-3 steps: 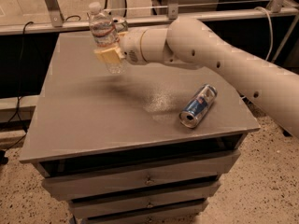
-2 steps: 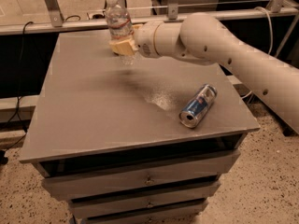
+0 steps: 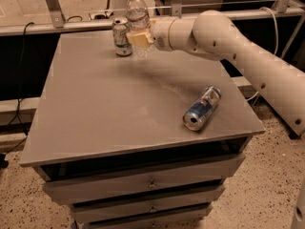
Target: Move water bottle near 7up can
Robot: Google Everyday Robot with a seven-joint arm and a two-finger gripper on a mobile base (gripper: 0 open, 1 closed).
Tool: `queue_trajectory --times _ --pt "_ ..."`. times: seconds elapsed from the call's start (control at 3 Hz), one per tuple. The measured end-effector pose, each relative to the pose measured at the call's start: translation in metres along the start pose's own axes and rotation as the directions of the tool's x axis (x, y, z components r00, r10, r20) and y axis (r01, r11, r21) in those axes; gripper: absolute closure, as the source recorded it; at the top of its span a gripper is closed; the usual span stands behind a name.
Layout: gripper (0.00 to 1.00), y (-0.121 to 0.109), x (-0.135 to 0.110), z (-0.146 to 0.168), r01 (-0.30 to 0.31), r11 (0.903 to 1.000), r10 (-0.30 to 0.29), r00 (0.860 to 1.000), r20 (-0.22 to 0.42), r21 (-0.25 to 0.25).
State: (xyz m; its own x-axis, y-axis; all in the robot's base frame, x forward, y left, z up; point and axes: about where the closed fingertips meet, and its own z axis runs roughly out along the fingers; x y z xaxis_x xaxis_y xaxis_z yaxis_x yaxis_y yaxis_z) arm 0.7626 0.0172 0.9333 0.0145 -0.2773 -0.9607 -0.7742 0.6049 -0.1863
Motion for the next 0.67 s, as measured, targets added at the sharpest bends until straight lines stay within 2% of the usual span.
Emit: queue_trajectory --times 0.33,0.67 --pt "1.00 -0.017 0.013 0.014 -0.038 0.9993 0.038 0.999 0.018 0.003" --pt "1.00 -0.023 0.020 0.032 -0.073 0.9971 0.074 0.996 0.045 -0.018"
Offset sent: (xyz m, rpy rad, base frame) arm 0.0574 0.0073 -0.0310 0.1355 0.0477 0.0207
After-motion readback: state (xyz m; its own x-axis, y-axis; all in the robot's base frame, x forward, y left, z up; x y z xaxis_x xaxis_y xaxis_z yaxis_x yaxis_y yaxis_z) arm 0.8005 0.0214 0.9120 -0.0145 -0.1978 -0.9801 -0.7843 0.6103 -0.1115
